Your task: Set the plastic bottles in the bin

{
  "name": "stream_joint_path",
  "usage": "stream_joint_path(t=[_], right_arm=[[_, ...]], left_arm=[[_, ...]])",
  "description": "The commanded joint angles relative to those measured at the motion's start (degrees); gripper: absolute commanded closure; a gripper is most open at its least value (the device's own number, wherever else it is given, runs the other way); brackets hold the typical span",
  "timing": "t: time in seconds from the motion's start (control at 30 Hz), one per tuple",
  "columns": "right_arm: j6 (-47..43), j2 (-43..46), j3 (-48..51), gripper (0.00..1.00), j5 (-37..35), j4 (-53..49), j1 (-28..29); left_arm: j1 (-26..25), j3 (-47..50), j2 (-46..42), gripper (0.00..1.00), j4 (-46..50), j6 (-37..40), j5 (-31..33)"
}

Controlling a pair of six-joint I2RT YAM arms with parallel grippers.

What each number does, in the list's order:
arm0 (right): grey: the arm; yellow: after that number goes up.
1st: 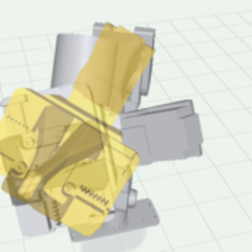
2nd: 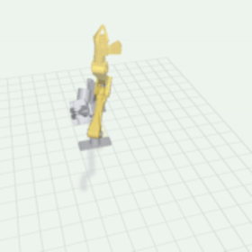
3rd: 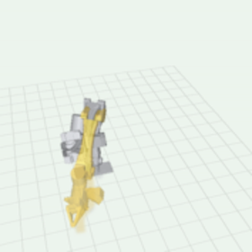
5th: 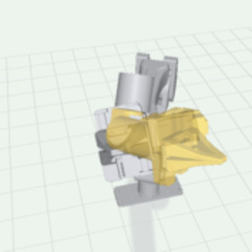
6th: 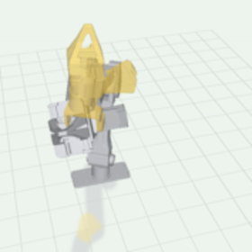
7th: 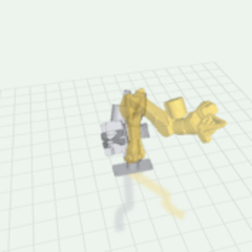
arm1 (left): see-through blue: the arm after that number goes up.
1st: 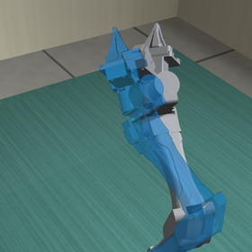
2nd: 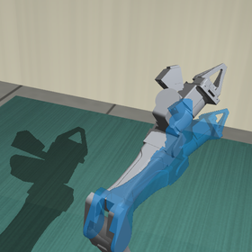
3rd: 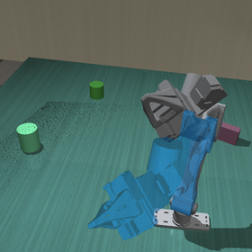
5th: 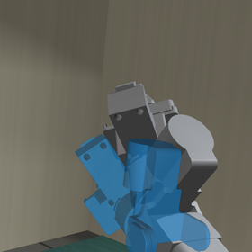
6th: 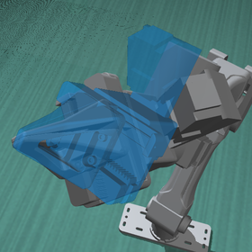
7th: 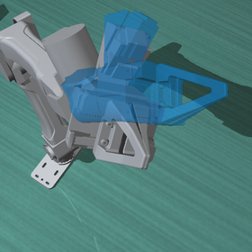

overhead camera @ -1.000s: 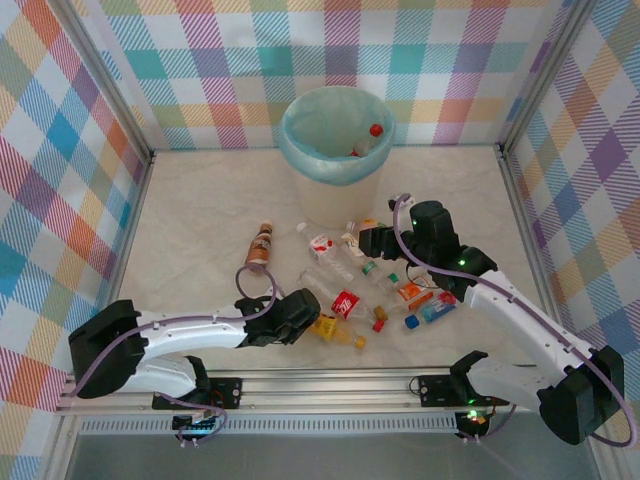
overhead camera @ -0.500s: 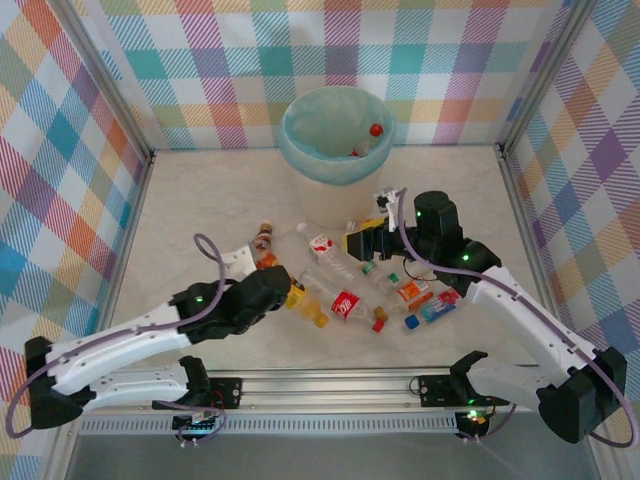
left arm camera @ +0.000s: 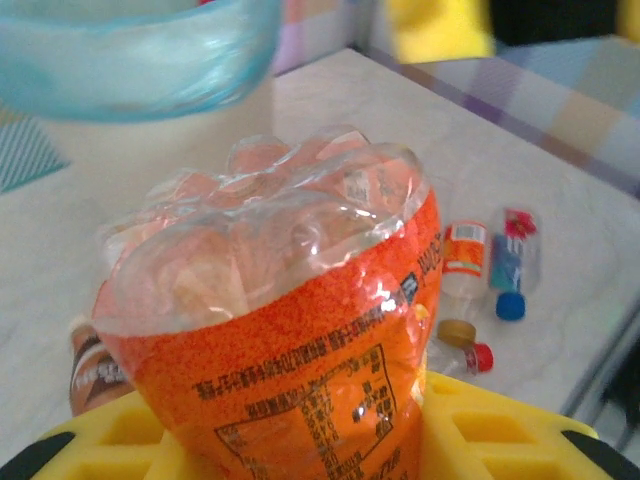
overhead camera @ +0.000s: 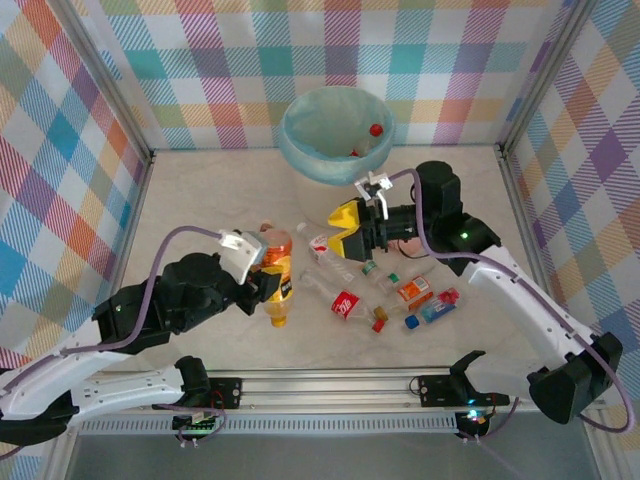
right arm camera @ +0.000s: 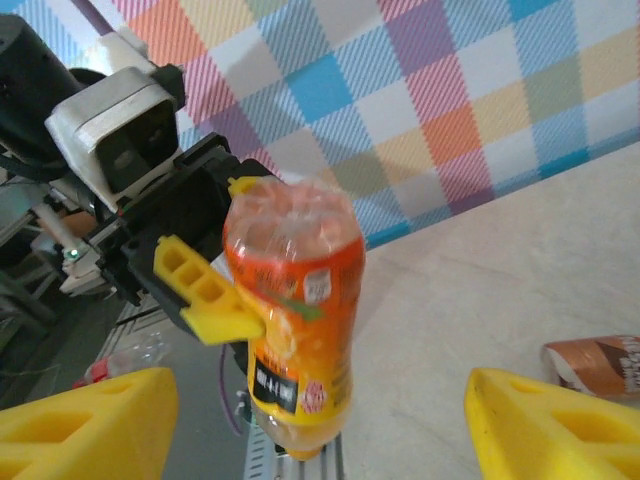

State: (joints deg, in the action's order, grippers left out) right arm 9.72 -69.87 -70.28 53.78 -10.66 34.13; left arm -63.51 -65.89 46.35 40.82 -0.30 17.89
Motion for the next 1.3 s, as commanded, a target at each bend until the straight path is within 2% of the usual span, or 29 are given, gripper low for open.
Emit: stream_joint_path(t=[0.0, 0.13, 0.23, 0.3, 0.47, 0.67, 0.9, 1.1, 1.2, 1.27], right_arm=[[-1.39, -1.91, -3.65, 0.24, 3.4, -1.63, 2.7], [-2.15, -2.93, -5.72, 0.22, -1.25, -5.79, 5.65], [-1.77, -2.56, -5.5, 0.21, -9.73, -8.63, 5.86], [-1.6, -2.38, -5.33, 0.2, -12.79, -10.05, 5.86], [-0.15, -2.81, -4.46, 0.16, -9.92, -8.87, 6.1], [0.19, -4.04, -4.78, 0.16, -6.28, -7.47, 6.82], [1.23, -4.4, -4.62, 0.25, -6.97, -5.45, 7.09], [1.82, -4.45, -4.94, 0.39, -9.48, -4.93, 7.09], [1.92, -4.32, -5.39, 0.43, -10.74, -4.5, 7.09], [1.91, -4.27, -5.89, 0.44, -11.83, -4.28, 7.03]], left_arm=[[-0.37, -3.5, 4.36, 0.6, -0.61, 11.61, -5.49], [-0.37, -6.1, 9.6, 0.6, -2.72, 13.97, -3.34], [-0.39, -6.2, 10.91, 0.6, -4.89, 14.55, -3.77], [-0.39, -5.41, 10.4, 0.6, -7.07, 14.58, -4.08], [-0.34, -2.73, 8.22, 0.6, -11.64, 14.32, -4.92], [-0.39, -2.92, 7.97, 0.6, -11.56, 14.32, -4.55], [-0.36, -1.65, 7.64, 0.6, -11.57, 14.45, -4.35], [-0.32, -0.68, 5.93, 0.58, -12.0, 15.27, -2.09], [-0.34, 0.3, 3.92, 0.51, -13.32, 15.31, -1.57], [-0.36, 0.34, 2.52, 0.38, -12.89, 15.73, -0.94]])
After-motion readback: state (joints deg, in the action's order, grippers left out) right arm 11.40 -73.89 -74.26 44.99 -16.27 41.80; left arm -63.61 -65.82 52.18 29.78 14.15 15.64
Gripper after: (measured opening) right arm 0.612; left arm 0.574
